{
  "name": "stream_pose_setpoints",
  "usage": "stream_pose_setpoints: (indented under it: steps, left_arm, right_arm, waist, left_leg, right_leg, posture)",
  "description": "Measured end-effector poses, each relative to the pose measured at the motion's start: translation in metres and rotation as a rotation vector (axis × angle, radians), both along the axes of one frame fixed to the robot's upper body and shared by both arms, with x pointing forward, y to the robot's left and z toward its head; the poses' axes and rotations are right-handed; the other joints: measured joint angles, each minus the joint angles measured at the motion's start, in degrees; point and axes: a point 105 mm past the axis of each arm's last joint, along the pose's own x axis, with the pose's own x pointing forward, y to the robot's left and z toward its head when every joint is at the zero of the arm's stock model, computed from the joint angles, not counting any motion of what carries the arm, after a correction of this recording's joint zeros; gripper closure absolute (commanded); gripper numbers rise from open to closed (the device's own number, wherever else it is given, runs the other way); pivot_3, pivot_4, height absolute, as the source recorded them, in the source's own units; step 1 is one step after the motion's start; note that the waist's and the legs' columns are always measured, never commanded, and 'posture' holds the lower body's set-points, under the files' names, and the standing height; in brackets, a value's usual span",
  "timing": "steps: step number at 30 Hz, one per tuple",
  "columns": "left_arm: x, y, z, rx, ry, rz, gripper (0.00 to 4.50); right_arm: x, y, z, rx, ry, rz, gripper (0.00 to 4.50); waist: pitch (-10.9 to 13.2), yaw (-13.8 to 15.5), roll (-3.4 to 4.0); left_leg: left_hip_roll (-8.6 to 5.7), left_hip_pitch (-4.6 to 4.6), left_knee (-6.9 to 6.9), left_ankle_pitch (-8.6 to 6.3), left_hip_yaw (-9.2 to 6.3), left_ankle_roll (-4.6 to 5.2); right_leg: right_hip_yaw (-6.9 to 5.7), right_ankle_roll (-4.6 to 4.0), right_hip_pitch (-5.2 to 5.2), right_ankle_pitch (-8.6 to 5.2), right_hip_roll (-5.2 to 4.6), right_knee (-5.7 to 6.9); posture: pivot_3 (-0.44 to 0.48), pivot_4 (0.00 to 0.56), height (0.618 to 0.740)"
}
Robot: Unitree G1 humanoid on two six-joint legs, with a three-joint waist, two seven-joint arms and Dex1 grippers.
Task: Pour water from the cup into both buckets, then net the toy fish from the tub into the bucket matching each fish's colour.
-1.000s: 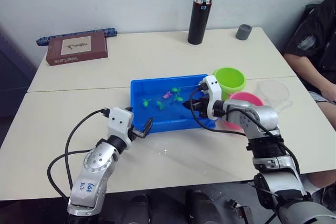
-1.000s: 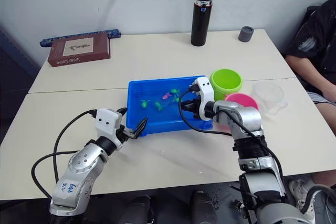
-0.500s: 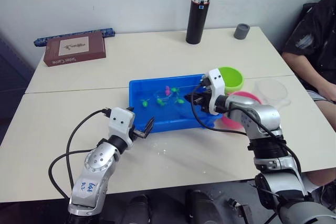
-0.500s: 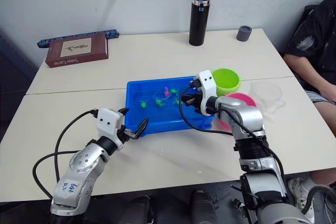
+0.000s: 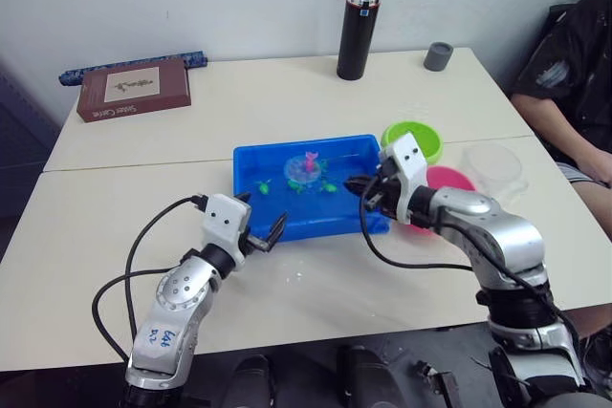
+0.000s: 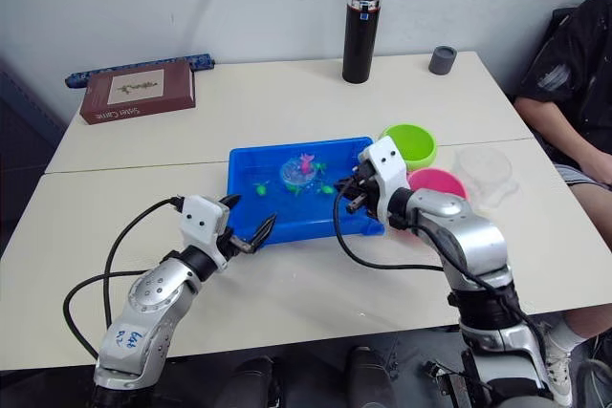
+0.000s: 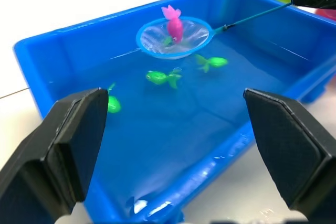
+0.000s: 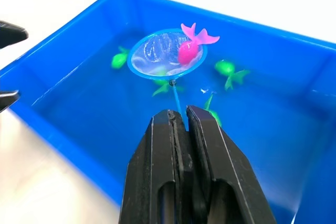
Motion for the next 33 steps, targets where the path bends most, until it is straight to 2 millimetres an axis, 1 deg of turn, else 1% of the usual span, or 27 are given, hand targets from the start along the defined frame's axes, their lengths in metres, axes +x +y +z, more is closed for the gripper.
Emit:
stream_pose_setpoints:
  steps: [4, 7, 10, 12, 14, 16, 18, 21, 24, 27, 30, 33]
  left_arm:
    - [-0.001, -0.003, 0.003, 0.018, -0.020, -0.058, 0.05]
    - [0.002, -0.005, 0.007, 0.024, -0.035, -0.098, 0.05]
    - [0.005, -0.011, 0.016, 0.008, -0.066, -0.145, 0.05]
    - [0.006, -0.013, 0.017, 0.005, -0.068, -0.161, 0.05]
    - [0.005, -0.021, 0.019, -0.011, -0.067, -0.223, 0.05]
    - [0.003, -0.025, 0.021, -0.018, -0.073, -0.256, 0.05]
    - [-0.002, -0.039, 0.025, -0.020, -0.081, -0.375, 0.05]
    - [-0.003, -0.045, 0.024, -0.022, -0.075, -0.441, 0.05]
    - [0.000, -0.048, 0.027, -0.024, -0.077, -0.473, 0.05]
    - [0.001, -0.053, 0.028, -0.020, -0.082, -0.512, 0.05]
    - [0.002, -0.055, 0.026, -0.022, -0.073, -0.534, 0.05]
    - [0.005, -0.061, 0.024, -0.028, -0.065, -0.560, 0.05]
  right_arm:
    - [-0.013, -0.011, 0.006, -0.029, -0.033, -0.013, 4.50]
    - [-0.023, -0.019, 0.011, -0.042, -0.071, -0.032, 4.50]
    - [-0.031, -0.025, 0.020, -0.037, -0.121, -0.061, 4.50]
    - [-0.035, -0.028, 0.026, -0.028, -0.142, -0.080, 4.50]
    - [-0.041, -0.038, 0.031, -0.026, -0.173, -0.131, 4.50]
    - [-0.043, -0.040, 0.034, -0.022, -0.182, -0.147, 4.50]
    - [-0.050, -0.050, 0.041, 0.005, -0.202, -0.201, 4.50]
    - [-0.057, -0.058, 0.049, 0.006, -0.243, -0.246, 4.50]
    - [-0.063, -0.067, 0.048, -0.012, -0.249, -0.296, 4.50]
    - [-0.072, -0.081, 0.047, -0.031, -0.260, -0.365, 4.50]
    - [-0.078, -0.090, 0.046, -0.051, -0.269, -0.414, 4.50]
    - [-0.087, -0.100, 0.041, -0.075, -0.265, -0.469, 4.50]
  waist:
    - [0.00, 0.07, 0.00]
    - [0.00, 0.13, 0.00]
    - [0.00, 0.22, 0.00]
    - [0.00, 0.04, 0.00]
    - [0.00, 0.20, 0.00]
    - [0.00, 0.15, 0.00]
    - [0.00, 0.27, 0.00]
    - [0.00, 0.46, 0.00]
    - [0.00, 0.77, 0.00]
    - [0.00, 1.39, 0.00]
    - [0.00, 1.47, 0.00]
    - [0.00, 1.52, 0.00]
  left_leg:
    - [0.01, 0.00, -0.02, 0.00, -0.02, 0.00]
    - [0.00, -0.01, -0.02, 0.00, -0.02, 0.00]
    - [-0.01, -0.02, -0.02, 0.00, -0.02, 0.00]
    - [-0.02, -0.02, -0.02, 0.00, -0.01, 0.00]
    - [-0.01, -0.04, -0.03, 0.00, -0.05, 0.00]
    - [-0.02, -0.04, -0.03, 0.00, -0.03, 0.00]
    - [-0.02, -0.04, -0.01, 0.00, -0.03, 0.00]
    - [-0.03, -0.03, 0.00, 0.00, -0.04, 0.00]
    - [-0.04, -0.03, 0.00, 0.00, -0.02, 0.00]
    - [-0.04, -0.04, 0.00, 0.00, 0.02, 0.00]
    - [-0.05, -0.06, 0.01, 0.00, 0.04, 0.01]
    - [-0.06, -0.06, 0.03, 0.01, 0.05, 0.01]
  right_leg:
    - [-0.02, -0.05, 0.00, -0.03, -0.02, -0.03]
    - [-0.02, -0.07, 0.00, -0.04, -0.02, -0.06]
    - [-0.02, -0.07, 0.02, -0.04, -0.04, -0.10]
    - [-0.01, -0.05, 0.02, -0.03, -0.03, -0.10]
    - [-0.05, -0.06, 0.01, -0.03, 0.01, -0.10]
    - [-0.04, -0.06, 0.01, -0.03, 0.02, -0.09]
    - [-0.05, -0.06, 0.02, -0.03, 0.04, -0.09]
    - [-0.05, -0.06, 0.05, -0.03, 0.04, -0.11]
    - [-0.04, -0.07, 0.04, -0.04, 0.06, -0.11]
    - [-0.06, -0.06, 0.05, -0.04, 0.12, -0.12]
    - [-0.06, -0.05, 0.05, -0.03, 0.12, -0.13]
    - [-0.06, -0.03, 0.07, -0.02, 0.13, -0.14]
  posture:
    - [0.000, 0.150, 0.740]
    - [0.000, 0.150, 0.740]
    - [0.000, 0.150, 0.740]
    - [0.000, 0.150, 0.740]
    - [0.000, 0.150, 0.740]
    - [0.000, 0.150, 0.740]
    - [0.000, 0.150, 0.740]
    - [0.000, 0.150, 0.740]
    - [0.000, 0.150, 0.740]
    - [0.000, 0.150, 0.740]
    - [0.000, 0.150, 0.740]
    - [0.000, 0.150, 0.740]
